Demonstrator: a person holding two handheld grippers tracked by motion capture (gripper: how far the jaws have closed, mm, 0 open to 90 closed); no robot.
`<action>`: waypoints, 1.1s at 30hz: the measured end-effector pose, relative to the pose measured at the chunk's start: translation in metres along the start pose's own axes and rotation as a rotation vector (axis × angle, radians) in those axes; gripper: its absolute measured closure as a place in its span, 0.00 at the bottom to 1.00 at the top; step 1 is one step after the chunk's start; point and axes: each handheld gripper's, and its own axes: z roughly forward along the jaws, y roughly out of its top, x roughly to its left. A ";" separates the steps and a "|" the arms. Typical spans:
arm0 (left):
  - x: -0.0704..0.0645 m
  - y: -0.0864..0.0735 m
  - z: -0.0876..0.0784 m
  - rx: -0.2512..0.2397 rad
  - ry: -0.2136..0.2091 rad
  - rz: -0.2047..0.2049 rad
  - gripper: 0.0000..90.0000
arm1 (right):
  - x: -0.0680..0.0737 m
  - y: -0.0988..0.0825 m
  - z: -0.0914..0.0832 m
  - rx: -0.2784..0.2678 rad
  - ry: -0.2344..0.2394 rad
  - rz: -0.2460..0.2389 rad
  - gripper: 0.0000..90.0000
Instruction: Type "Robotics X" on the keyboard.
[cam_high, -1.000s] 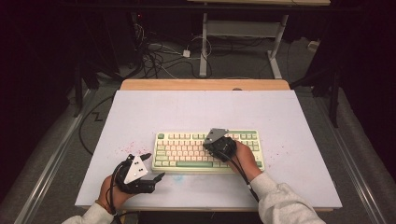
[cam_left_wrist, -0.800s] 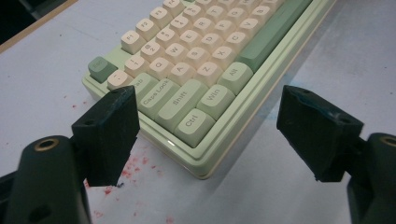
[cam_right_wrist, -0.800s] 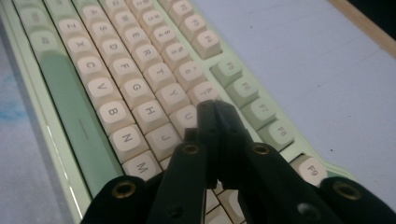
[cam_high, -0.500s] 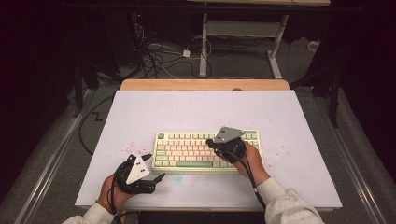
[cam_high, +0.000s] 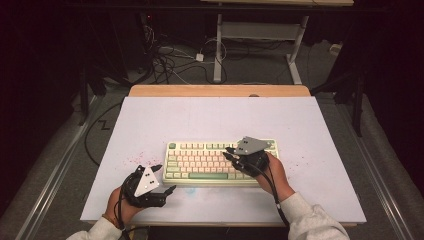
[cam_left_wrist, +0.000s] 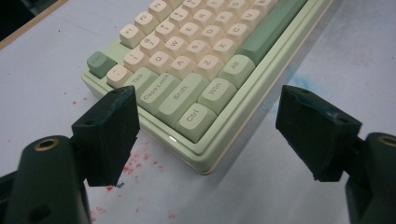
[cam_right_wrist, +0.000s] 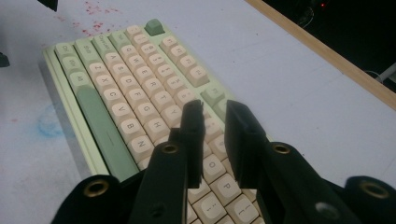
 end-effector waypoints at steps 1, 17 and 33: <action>0.000 0.000 0.000 0.000 0.000 0.000 0.23 | 0.000 0.000 -0.001 -0.004 -0.005 0.001 0.83; 0.001 0.001 -0.002 -0.007 0.001 -0.008 0.23 | 0.002 -0.005 -0.020 -0.090 -0.060 0.000 0.31; 0.001 0.003 -0.005 -0.017 0.009 -0.014 0.23 | 0.002 -0.016 -0.044 -0.138 -0.125 -0.013 0.24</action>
